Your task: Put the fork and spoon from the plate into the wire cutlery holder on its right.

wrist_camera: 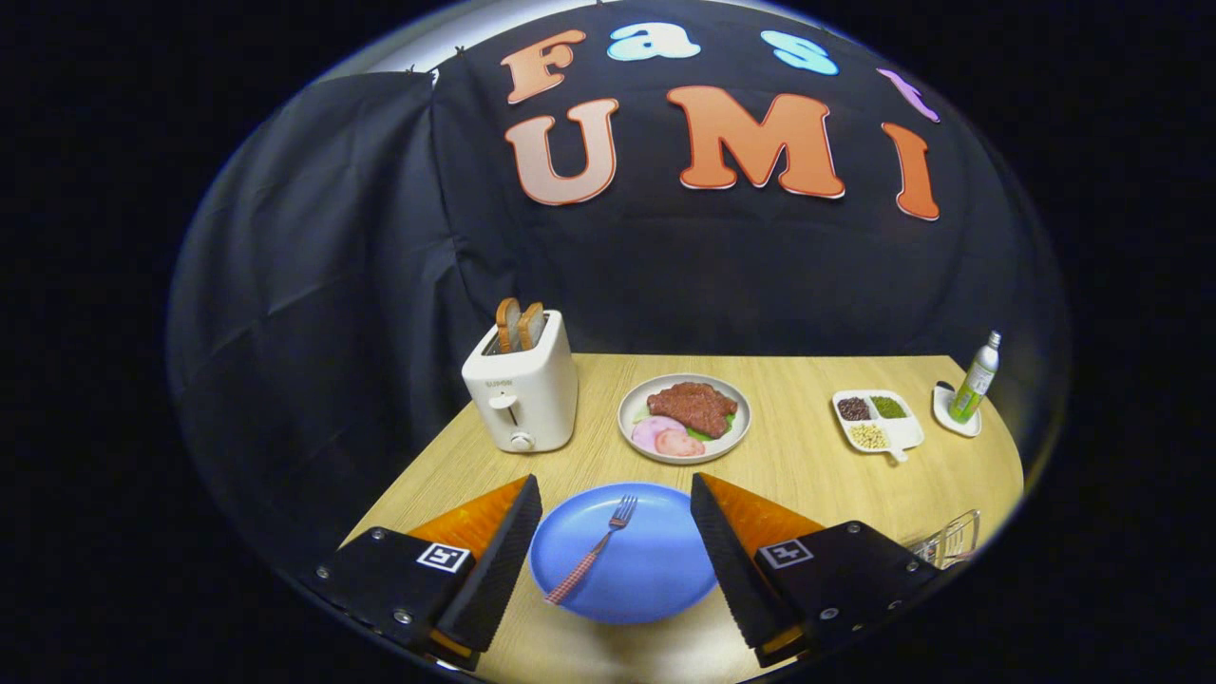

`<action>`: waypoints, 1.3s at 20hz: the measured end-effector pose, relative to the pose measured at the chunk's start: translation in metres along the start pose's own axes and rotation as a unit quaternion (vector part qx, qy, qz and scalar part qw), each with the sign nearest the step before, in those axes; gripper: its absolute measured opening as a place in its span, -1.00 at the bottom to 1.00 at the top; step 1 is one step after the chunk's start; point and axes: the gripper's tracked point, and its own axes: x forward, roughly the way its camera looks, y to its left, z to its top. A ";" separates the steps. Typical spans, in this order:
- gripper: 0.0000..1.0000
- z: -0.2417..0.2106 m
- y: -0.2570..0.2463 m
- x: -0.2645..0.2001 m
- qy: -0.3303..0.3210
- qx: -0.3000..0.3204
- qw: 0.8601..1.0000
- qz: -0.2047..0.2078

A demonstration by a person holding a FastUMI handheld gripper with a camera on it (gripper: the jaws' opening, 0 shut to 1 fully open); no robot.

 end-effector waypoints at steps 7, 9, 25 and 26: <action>0.81 -0.106 0.016 0.055 0.146 0.029 0.989 -0.023; 0.61 -0.127 0.015 0.063 0.175 0.038 0.983 -0.032; -0.90 -0.115 -0.014 0.057 0.148 0.042 0.987 -0.045; -0.90 -0.103 -0.023 0.048 0.135 0.039 0.989 -0.049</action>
